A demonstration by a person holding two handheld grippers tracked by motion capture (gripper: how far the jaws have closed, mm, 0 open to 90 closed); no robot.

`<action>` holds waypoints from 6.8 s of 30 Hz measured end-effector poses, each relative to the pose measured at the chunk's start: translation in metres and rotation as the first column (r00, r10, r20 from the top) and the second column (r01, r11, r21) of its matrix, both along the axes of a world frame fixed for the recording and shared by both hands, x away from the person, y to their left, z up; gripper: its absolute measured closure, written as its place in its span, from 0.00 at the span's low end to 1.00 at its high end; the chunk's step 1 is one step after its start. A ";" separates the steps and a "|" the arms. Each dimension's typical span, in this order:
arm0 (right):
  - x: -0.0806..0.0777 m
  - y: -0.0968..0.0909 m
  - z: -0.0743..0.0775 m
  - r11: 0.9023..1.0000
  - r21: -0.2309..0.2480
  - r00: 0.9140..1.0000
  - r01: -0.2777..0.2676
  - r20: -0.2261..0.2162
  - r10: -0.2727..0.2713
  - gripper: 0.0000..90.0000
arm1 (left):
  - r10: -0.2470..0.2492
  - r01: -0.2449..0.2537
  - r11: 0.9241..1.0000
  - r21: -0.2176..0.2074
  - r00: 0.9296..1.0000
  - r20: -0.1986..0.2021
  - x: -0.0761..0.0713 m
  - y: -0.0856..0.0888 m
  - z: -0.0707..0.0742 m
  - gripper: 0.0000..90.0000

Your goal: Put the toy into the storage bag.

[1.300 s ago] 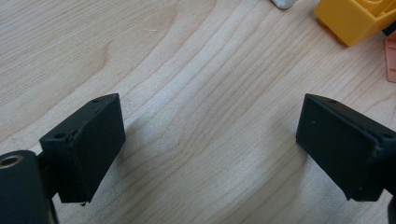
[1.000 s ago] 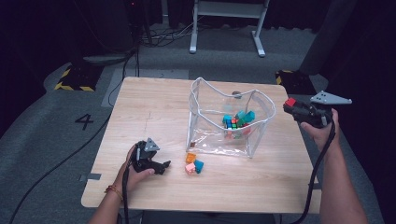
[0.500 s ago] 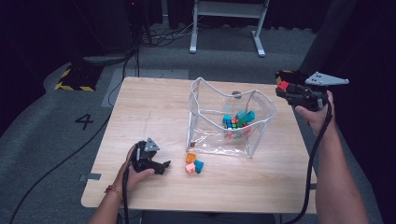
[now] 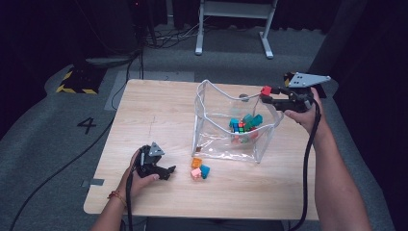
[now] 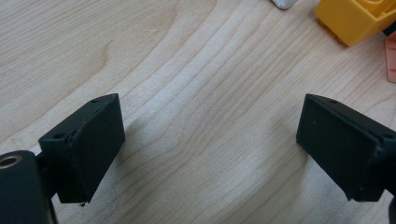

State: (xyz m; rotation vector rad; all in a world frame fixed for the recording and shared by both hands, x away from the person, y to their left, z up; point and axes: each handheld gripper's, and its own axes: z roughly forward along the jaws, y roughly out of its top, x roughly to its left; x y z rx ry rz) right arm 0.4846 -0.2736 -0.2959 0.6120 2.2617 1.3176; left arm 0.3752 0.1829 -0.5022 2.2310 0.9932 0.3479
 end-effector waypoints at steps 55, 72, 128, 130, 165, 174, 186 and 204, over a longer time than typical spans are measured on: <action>0.020 0.012 -0.016 0.918 -0.366 0.975 -0.150 -0.206 0.077 0.53 | 0.000 0.000 1.000 0.000 1.000 0.000 0.000 0.000 0.000 0.09; -0.045 -0.024 -0.003 0.993 -0.034 0.994 0.113 0.009 -0.112 0.31 | 0.000 0.000 1.000 0.000 1.000 0.000 0.000 0.000 0.000 0.09; -0.144 0.114 -0.161 0.966 -0.047 0.955 -0.253 -0.174 0.242 0.34 | 0.000 0.000 1.000 0.001 1.000 0.001 0.000 0.000 0.000 0.09; -0.143 0.123 -0.167 0.965 -0.059 0.952 -0.254 -0.191 0.239 0.34 | 0.000 0.000 1.000 0.001 1.000 0.001 0.000 0.000 0.000 0.09; -0.134 0.096 -0.170 0.985 -0.067 0.969 -0.156 -0.203 0.140 0.64 | 0.000 0.000 1.000 0.000 1.000 0.001 0.000 0.000 0.000 0.09; -0.141 0.035 -0.151 0.999 -0.027 0.986 -0.022 -0.167 0.018 0.64 | 0.000 0.000 1.000 0.000 1.000 0.000 0.000 0.000 0.000 0.09; -0.126 -0.034 -0.133 0.989 -0.024 0.982 0.145 -0.122 -0.147 0.64 | 0.000 0.000 1.000 0.000 1.000 0.000 0.000 0.000 0.000 0.09; -0.076 -0.069 -0.092 0.959 -0.011 0.958 0.282 -0.050 -0.282 0.64 | 0.006 -0.006 1.000 -0.002 1.000 -0.007 -0.001 0.000 0.000 0.09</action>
